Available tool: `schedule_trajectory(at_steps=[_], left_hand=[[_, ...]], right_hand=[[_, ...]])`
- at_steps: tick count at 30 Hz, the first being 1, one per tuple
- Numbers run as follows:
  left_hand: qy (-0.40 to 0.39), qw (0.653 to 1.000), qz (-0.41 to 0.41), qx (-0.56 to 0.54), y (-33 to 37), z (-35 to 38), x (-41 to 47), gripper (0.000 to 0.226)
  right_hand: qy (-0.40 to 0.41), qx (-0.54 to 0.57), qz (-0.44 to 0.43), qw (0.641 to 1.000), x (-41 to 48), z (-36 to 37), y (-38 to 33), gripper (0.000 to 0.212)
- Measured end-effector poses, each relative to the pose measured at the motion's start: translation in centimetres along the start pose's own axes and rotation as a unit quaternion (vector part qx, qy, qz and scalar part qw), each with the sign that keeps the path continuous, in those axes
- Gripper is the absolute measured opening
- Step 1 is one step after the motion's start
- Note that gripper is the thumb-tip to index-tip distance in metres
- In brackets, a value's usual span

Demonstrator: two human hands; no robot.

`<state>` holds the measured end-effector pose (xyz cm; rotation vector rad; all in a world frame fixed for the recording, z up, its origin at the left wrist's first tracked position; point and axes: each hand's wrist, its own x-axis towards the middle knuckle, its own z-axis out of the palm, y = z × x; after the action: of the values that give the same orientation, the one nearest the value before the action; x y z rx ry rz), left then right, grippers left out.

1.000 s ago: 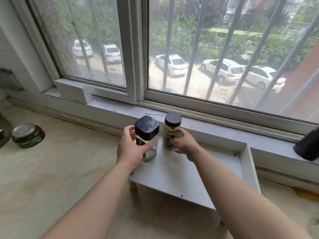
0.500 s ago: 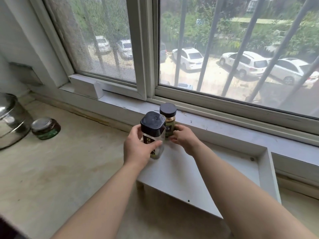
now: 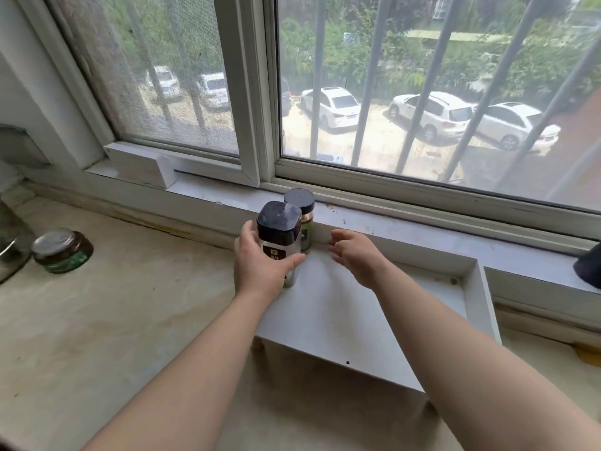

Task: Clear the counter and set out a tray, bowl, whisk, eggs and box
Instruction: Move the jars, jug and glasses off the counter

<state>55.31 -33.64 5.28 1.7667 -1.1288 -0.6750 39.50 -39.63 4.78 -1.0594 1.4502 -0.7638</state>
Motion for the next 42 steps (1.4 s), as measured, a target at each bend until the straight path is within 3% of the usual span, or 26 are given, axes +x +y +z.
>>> schedule_trajectory(at_steps=[4,6,8,10,13,17,22,25,35,42], left_hand=[[0.050,0.998,0.035,-0.001,2.7,-1.0,-1.9,0.096],[0.108,0.991,0.079,-0.019,3.6,-1.1,-2.1,0.079],[0.112,0.984,0.126,-0.063,5.0,-1.3,-3.2,0.055],[0.068,0.981,0.129,-0.125,6.8,-1.1,-4.6,0.034],[-0.022,0.977,0.106,-0.185,8.8,-0.1,-7.1,0.019],[-0.109,0.971,0.101,-0.190,9.9,2.7,-10.8,0.013],[-0.262,0.943,0.098,-0.182,11.6,7.2,-17.5,0.013],[-0.336,0.920,0.104,-0.171,12.6,9.8,-21.6,0.012],[-0.459,0.871,0.065,-0.164,14.9,18.0,-35.6,0.012],[-0.512,0.846,0.029,-0.146,16.1,26.2,-47.2,0.016]], right_hand=[[0.049,0.027,-0.012,0.998,-3.7,-1.8,-1.0,0.039],[0.065,0.028,-0.013,0.997,-4.4,-2.4,-1.3,0.038],[0.089,0.046,-0.030,0.994,-7.0,-3.7,-1.6,0.037],[0.112,0.072,-0.048,0.990,-9.1,-5.0,-1.7,0.037],[0.150,0.095,-0.069,0.982,-12.8,-7.4,-1.1,0.036],[0.211,0.107,-0.072,0.969,-17.3,-10.8,0.7,0.028],[0.286,0.116,-0.054,0.950,-23.6,-16.2,4.5,0.038],[0.334,0.135,-0.052,0.932,-27.3,-19.7,6.8,0.026],[0.430,0.153,-0.021,0.890,-38.7,-30.5,15.4,0.041],[0.483,0.113,0.030,0.867,-46.6,-41.1,23.0,0.031]])
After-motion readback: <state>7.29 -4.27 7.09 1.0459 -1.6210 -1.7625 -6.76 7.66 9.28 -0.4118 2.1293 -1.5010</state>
